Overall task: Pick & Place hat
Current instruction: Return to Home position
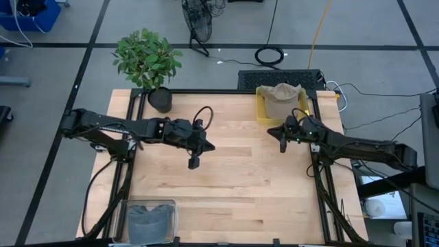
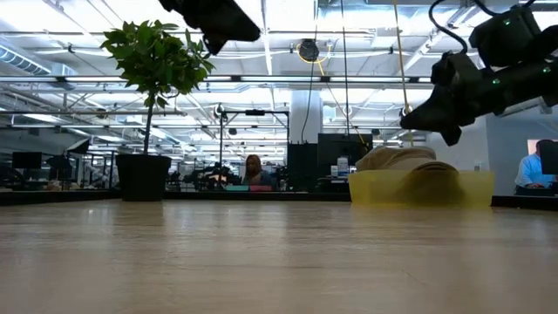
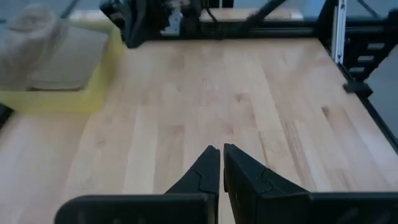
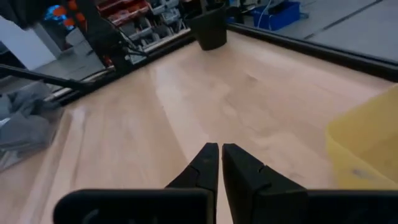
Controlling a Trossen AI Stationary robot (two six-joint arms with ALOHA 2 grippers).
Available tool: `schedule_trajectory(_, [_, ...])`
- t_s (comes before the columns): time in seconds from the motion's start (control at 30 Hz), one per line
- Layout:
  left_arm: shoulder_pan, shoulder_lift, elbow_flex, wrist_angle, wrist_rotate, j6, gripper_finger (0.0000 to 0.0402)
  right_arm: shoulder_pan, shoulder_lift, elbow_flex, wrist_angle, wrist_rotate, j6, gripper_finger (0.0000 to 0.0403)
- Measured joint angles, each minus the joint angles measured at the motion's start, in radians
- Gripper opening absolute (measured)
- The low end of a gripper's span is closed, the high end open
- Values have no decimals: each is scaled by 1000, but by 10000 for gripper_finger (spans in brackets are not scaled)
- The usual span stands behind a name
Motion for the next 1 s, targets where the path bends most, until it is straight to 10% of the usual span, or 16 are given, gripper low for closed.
schedule_trajectory(1.0, [17,-623,-553,392,-7,-95,24,162,-587,-158,-157,99,-87,10])
